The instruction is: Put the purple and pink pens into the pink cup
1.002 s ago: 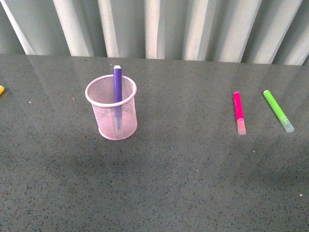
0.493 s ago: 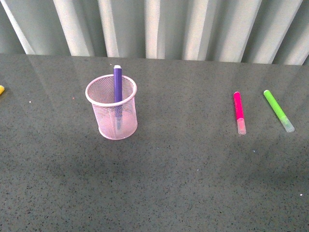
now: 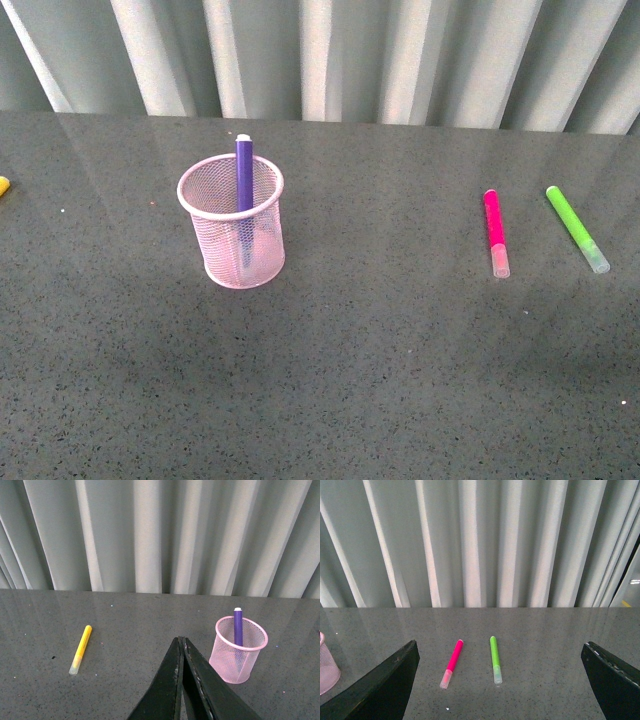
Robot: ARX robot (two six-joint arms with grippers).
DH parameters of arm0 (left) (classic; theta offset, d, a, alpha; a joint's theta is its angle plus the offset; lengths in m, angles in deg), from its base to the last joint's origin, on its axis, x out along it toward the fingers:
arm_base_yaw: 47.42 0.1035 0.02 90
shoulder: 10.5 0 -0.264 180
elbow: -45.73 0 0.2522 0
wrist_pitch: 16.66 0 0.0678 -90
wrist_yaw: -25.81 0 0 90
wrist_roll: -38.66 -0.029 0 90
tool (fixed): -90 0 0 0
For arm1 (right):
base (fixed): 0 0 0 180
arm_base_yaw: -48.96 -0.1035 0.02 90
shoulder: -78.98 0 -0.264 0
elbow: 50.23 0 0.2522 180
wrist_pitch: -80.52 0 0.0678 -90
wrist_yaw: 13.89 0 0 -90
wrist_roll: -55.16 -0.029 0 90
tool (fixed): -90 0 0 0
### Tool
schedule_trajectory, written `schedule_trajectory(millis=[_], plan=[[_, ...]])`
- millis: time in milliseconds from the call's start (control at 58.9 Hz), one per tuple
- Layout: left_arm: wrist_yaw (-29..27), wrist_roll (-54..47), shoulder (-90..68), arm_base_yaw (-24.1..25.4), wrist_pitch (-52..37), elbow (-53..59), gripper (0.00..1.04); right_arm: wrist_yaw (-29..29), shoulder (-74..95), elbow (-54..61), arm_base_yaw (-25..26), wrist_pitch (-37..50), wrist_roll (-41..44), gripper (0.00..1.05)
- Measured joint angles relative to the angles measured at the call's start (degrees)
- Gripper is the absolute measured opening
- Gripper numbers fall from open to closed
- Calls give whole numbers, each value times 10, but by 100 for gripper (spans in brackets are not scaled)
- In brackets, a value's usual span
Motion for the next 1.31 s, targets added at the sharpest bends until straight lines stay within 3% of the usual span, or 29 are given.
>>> schedule_trajectory(millis=[459, 527, 595, 731, 832, 1019, 1308], plan=[[0, 0, 0, 0, 0, 0, 87, 0, 0, 0, 0, 0, 0, 98], [0, 0, 0, 0, 0, 0, 99, -75, 54, -30, -9, -74, -14, 98], [0, -1, 0, 0, 0, 0, 98, -91, 167, -51, 14, -54, -11, 98], [0, -1, 0, 0, 0, 0, 98, -40, 390, -98, 65, 88, -2, 98], [0, -1, 0, 0, 0, 0, 98, -12, 563, -160, 73, 141, -10, 98], [0, -1, 0, 0, 0, 0, 98, 17, 772, -270, 55, 121, -75, 98], [0, -1, 0, 0, 0, 0, 98, 27, 957, -483, 7, 49, -171, 98]])
